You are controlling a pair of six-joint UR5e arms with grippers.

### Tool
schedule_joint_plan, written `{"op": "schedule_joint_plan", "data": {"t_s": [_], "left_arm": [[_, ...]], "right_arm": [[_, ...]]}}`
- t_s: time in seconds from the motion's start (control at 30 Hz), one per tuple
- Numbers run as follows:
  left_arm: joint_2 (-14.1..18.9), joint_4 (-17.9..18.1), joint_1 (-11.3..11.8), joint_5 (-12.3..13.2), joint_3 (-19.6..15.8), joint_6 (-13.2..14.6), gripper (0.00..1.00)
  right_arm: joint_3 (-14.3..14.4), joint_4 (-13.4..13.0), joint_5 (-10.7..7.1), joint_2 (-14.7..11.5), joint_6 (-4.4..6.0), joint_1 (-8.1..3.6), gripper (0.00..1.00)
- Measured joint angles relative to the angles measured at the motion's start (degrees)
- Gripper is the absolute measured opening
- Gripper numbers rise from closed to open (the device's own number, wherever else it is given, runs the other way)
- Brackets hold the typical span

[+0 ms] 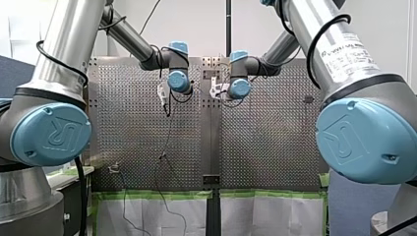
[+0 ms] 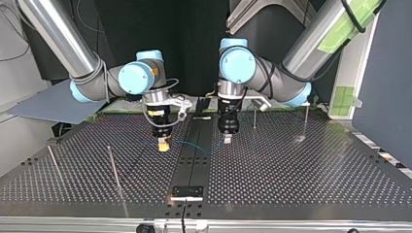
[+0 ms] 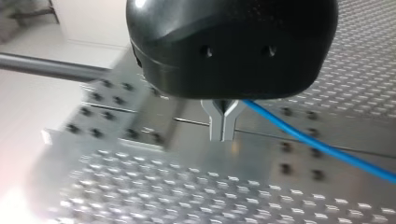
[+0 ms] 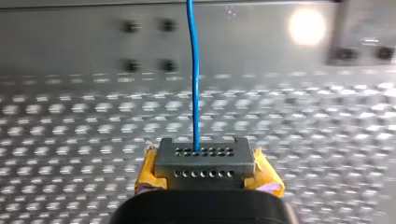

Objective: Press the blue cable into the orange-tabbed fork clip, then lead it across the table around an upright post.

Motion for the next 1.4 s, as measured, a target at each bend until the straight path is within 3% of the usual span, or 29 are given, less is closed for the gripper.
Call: {"op": "schedule_joint_plan", "data": {"t_s": [0.17, 0.5, 0.9, 1.17, 1.4], "left_arm": [[1.69, -0.97, 0.13, -0.01, 1.79, 0.03, 0.0], [1.95, -2.68, -0.16, 0.39, 5.38, 0.18, 0.0], [1.87, -8.44, -0.17, 3.02, 11.93, -0.62, 0.0], [1.19, -10.83, -0.21, 5.01, 16.43, -2.32, 0.0], [-2.04, -13.72, -0.77, 6.49, 20.13, -2.57, 0.0]], "right_arm": [[-1.55, 0.86, -0.06, -2.74, -0.14, -0.04, 0.0], [-4.08, 2.97, -0.07, -8.09, -0.12, -0.56, 0.0], [-4.49, 5.89, 0.43, -14.84, -0.16, -1.89, 0.0], [-4.5, 8.94, 1.18, -16.06, -0.46, -3.48, 0.0], [-4.47, 11.13, 1.63, -16.1, -0.79, -5.48, 0.0]]}}
